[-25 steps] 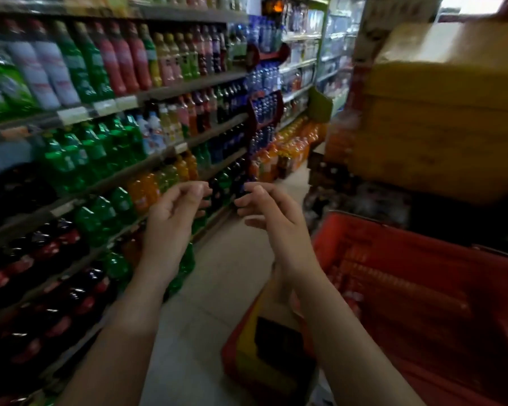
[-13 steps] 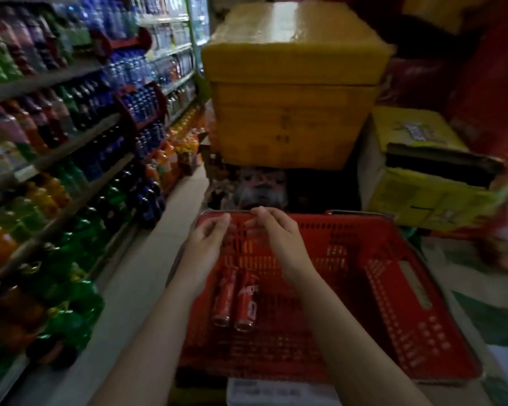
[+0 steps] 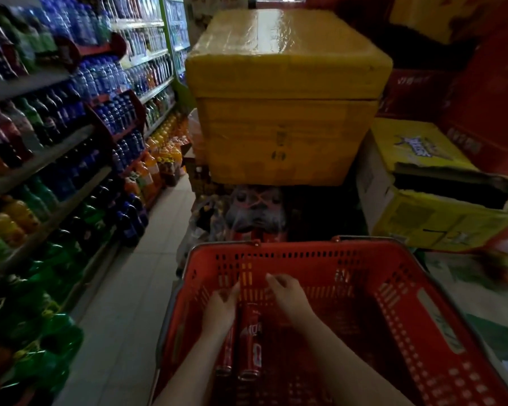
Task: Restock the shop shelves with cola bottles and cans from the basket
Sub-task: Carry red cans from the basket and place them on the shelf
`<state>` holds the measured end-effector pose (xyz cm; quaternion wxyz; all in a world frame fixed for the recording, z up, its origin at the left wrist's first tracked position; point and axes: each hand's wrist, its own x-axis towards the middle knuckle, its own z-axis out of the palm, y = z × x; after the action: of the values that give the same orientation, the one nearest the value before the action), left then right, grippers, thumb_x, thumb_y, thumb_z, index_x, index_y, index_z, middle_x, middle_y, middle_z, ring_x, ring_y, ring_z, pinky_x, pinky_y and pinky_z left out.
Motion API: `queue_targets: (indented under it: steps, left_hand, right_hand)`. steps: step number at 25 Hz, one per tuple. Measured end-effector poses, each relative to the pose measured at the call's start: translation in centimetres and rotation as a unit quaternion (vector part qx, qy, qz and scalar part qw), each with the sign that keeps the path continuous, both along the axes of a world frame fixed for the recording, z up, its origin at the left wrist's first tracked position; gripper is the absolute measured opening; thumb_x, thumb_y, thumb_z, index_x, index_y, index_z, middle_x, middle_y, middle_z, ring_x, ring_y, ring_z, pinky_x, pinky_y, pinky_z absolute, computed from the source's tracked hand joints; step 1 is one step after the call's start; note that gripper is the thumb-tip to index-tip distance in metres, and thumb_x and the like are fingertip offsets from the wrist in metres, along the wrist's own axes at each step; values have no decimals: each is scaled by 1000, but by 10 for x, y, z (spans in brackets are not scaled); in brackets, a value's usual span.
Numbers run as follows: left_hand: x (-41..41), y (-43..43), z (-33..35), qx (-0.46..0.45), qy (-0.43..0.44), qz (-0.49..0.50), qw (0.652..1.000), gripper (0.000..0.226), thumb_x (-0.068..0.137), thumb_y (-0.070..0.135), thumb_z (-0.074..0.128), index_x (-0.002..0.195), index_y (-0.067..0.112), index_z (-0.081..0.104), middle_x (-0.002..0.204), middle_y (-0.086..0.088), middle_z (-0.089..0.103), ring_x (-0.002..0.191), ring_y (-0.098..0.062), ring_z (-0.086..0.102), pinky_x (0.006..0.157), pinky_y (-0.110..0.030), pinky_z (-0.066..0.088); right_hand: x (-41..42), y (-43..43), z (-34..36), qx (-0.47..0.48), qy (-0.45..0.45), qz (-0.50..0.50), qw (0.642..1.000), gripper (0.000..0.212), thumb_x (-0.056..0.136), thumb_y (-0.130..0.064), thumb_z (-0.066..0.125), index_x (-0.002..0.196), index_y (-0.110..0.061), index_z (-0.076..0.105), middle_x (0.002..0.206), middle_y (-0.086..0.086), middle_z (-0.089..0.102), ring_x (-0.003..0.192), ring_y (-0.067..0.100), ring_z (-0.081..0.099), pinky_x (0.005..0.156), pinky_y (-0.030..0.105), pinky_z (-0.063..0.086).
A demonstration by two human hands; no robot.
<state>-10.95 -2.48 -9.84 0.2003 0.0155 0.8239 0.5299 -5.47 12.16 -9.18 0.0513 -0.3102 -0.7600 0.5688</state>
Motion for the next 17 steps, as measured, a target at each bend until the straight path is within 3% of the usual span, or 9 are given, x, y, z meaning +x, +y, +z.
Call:
queue_targets:
  steps: [3, 6, 10, 11, 12, 13, 15, 17]
  left_hand:
    - [9, 2, -20, 4, -21, 26, 999, 51, 97, 36, 47, 135, 2, 50, 142, -17, 50, 135, -29, 43, 109, -29, 29]
    - [11, 5, -30, -29, -66, 49, 996, 56, 100, 42, 39, 134, -1, 51, 141, -21, 49, 136, -31, 41, 111, -31, 28]
    - [2, 9, -33, -80, -103, 42, 991, 66, 99, 53, 27, 128, 2, 59, 135, -21, 56, 131, -31, 47, 107, -31, 34]
    - [1, 11, -31, -95, -112, 31, 989, 69, 99, 55, 24, 130, 4, 58, 137, -20, 54, 133, -30, 46, 108, -30, 32]
    - [0, 12, -33, -103, -118, 10, 988, 73, 98, 58, 20, 131, 5, 57, 139, -19, 52, 134, -30, 44, 110, -31, 31]
    - [-1, 15, -36, -109, -130, -7, 985, 81, 94, 64, 15, 132, 6, 57, 140, -18, 52, 134, -29, 44, 110, -31, 31]
    - [-4, 20, -52, -129, -154, -34, 979, 105, 75, 80, 9, 132, 7, 57, 140, -18, 52, 134, -29, 45, 112, -33, 32]
    - [-1, 28, -60, -137, -152, -53, 977, 115, 66, 87, 12, 138, 6, 50, 145, -18, 46, 137, -30, 39, 114, -35, 30]
  right_hand:
    - [0, -7, -25, 22, -65, 30, 997, 32, 95, -40, 54, 105, -14, 69, 101, 5, 73, 102, 22, 66, 88, 31, 48]
    - [6, -13, -34, -9, -105, 75, 992, 47, 96, -46, 50, 130, -14, 60, 131, 7, 62, 126, 23, 55, 98, 25, 40]
    - [10, -13, -56, -69, -131, 93, 985, 104, 64, -91, 40, 138, -19, 53, 142, 6, 53, 134, 21, 47, 111, 29, 35]
    - [10, -11, -59, -77, -138, 98, 983, 101, 67, -90, 40, 137, -19, 54, 139, 9, 57, 131, 21, 51, 110, 30, 36]
    - [12, -8, -62, -86, -147, 100, 980, 83, 80, -78, 42, 133, -16, 57, 127, 13, 65, 121, 18, 59, 103, 26, 40]
    - [15, -4, -62, -94, -156, 95, 979, 63, 91, -64, 43, 126, -14, 61, 105, 13, 74, 104, 12, 67, 91, 20, 44]
    - [20, 9, -65, -88, -143, 86, 982, 40, 98, -46, 45, 113, -15, 66, 66, 3, 73, 71, 0, 70, 66, 10, 45]
    - [26, 25, -63, -85, -120, 81, 986, 30, 100, -38, 46, 109, -16, 65, 58, -1, 69, 58, -1, 68, 55, 7, 44]
